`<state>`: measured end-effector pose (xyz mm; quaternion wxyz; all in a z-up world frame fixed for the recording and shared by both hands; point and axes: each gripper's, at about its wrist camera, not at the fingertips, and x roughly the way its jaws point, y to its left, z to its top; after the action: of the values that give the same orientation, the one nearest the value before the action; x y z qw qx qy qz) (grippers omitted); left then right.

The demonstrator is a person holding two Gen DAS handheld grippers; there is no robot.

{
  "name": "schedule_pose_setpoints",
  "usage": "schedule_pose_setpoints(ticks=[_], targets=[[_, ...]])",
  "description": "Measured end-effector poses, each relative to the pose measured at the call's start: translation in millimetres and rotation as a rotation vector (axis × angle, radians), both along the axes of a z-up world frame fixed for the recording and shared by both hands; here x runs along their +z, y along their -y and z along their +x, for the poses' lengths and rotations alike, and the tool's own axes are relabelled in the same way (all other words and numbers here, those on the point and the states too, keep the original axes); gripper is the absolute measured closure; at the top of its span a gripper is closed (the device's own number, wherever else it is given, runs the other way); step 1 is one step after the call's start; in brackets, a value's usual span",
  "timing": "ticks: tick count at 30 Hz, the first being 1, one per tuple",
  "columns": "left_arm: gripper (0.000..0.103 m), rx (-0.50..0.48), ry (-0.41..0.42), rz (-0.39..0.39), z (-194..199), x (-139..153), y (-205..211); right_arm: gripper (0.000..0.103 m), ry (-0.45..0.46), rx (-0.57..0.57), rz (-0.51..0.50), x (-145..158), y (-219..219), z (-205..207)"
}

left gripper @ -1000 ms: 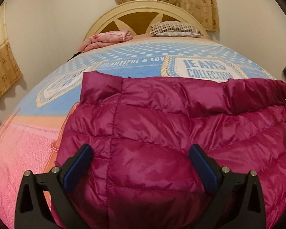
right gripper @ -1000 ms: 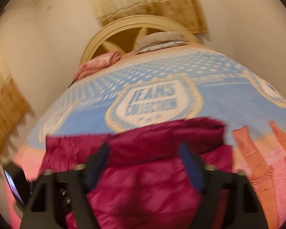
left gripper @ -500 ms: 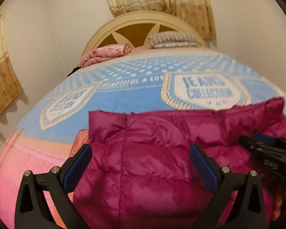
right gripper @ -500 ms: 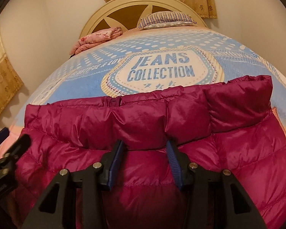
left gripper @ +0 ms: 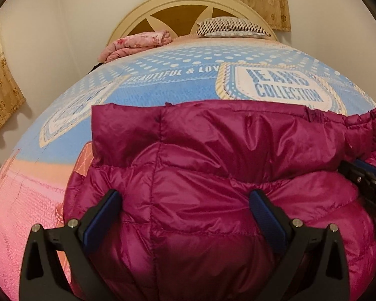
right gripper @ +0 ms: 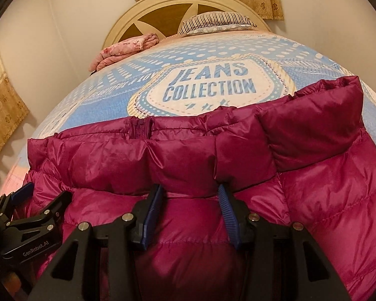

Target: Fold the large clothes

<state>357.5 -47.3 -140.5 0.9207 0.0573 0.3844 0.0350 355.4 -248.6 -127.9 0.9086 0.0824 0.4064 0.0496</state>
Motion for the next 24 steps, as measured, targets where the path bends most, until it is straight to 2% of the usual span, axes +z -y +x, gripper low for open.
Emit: schedule_pose_setpoints(ticks=[8, 24], targets=[[0.0, 0.002, -0.031, 0.021, 4, -5, 3, 0.055, -0.015, -0.001, -0.051, -2, -7, 4], [0.0, 0.0, -0.065, 0.001, 8, -10, 0, 0.054, -0.033, -0.004, -0.167, -5, -20, 5]])
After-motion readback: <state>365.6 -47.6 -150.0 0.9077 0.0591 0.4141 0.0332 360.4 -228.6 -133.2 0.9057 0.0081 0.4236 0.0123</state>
